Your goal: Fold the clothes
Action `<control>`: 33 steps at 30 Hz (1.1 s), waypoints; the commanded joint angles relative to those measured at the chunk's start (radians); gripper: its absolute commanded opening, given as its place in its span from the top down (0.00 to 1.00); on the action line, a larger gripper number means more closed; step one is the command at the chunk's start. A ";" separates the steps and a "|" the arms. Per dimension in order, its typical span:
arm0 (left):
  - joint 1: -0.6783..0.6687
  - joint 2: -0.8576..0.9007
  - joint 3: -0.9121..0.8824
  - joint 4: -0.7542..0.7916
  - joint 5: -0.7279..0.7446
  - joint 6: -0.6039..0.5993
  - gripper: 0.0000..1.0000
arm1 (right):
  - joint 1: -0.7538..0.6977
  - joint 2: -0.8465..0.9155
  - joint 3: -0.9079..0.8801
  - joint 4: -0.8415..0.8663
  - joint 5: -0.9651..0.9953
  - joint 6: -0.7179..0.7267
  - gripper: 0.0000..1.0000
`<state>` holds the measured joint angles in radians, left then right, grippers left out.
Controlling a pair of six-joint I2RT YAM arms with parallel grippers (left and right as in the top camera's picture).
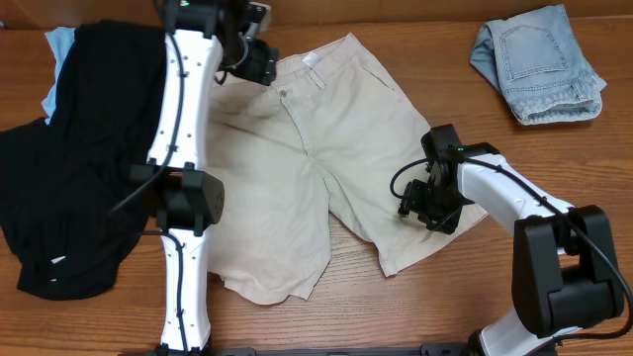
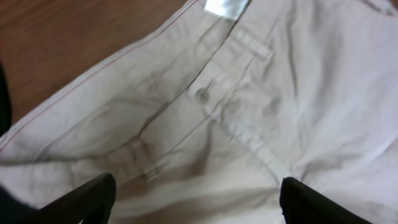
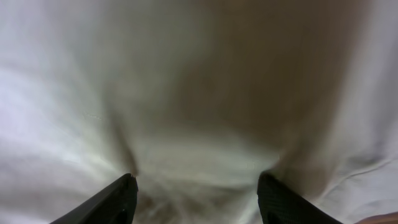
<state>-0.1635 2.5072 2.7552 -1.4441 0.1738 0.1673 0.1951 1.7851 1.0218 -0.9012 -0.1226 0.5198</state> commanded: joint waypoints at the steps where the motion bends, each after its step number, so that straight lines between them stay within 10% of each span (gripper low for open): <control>1: -0.038 -0.014 0.018 0.040 0.016 0.093 0.11 | -0.037 0.035 -0.008 0.048 0.111 0.061 0.34; 22: -0.064 -0.009 -0.279 0.391 -0.029 0.149 0.00 | -0.140 0.194 -0.006 0.508 0.117 0.048 0.38; 33: -0.044 -0.009 -0.449 0.505 -0.084 0.234 0.12 | -0.140 0.194 -0.006 0.451 0.076 -0.023 0.04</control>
<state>-0.2214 2.5072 2.3337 -0.9527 0.1070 0.3553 0.0681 1.8767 1.0813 -0.4068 -0.0711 0.5007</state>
